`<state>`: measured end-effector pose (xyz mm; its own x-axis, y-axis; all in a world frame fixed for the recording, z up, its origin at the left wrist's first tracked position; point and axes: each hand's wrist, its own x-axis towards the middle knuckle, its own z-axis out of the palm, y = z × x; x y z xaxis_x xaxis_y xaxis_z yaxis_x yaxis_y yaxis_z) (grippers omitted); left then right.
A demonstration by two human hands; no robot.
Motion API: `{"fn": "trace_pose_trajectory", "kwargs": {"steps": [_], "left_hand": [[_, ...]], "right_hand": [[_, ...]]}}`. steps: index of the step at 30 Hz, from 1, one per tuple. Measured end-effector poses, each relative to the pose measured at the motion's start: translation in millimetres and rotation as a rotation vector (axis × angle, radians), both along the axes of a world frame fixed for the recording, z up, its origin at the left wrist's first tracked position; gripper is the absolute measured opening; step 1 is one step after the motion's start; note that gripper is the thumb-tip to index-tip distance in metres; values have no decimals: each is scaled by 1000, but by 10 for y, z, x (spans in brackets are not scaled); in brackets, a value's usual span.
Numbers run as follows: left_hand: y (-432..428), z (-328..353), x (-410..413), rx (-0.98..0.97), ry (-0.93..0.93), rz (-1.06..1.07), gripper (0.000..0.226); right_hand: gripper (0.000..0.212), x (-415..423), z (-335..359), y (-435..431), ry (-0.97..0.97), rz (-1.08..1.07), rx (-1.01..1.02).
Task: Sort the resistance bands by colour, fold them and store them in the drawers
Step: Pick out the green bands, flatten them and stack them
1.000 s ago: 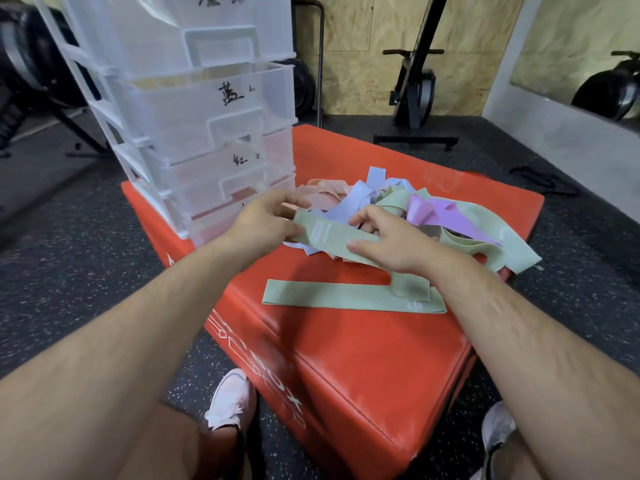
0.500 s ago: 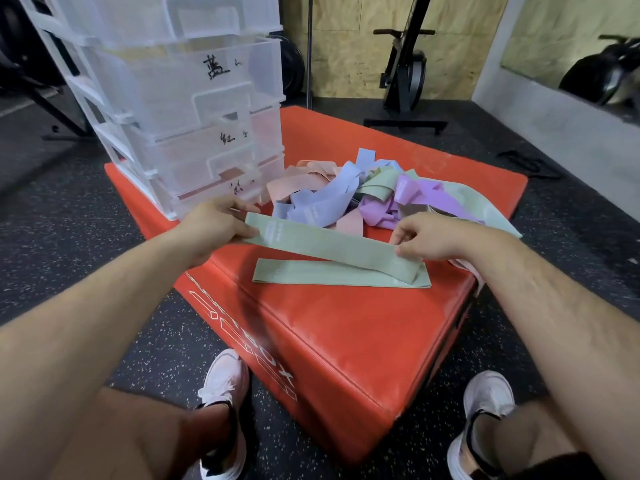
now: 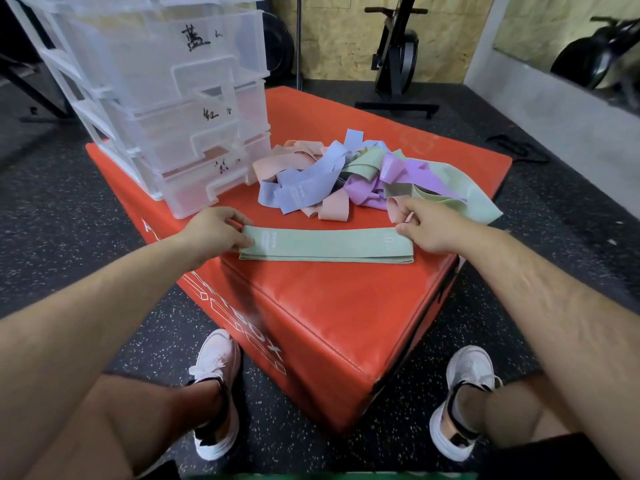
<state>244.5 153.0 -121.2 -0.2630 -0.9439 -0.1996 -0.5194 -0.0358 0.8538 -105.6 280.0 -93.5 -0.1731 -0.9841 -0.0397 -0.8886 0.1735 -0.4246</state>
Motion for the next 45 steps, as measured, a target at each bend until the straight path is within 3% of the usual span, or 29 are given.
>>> {"fn": "trace_pose_trajectory", "kwargs": {"steps": [9,15,21,30,33,36,42,45], "left_hand": [[64,-60,-79,-203,-264,-58,25],[40,-96,-41,-268,-291,-101,34],[-21,-180,17,-409,-453,-184,6],[10,-12,-234,-523,-674,-294,6],[34,134,-610,-601,-614,-328,8],[114,225,-1075,-681,-507,-357,17],[349,282,-1932,-628,-383,-557,13],[476,256,-2226,-600,-375,-631,12]], "right_hand": [[10,-38,-270,-11,136,-115,62],[5,-31,-251,17,103,-80,42],[6,-9,-255,96,78,-44,35],[7,38,-110,147,122,-24,12],[4,-43,47,129,114,-53,-54],[19,-231,135,136,118,-94,-82],[20,-520,68,186,209,-139,-18],[31,-581,4,184,230,-126,72]]}}
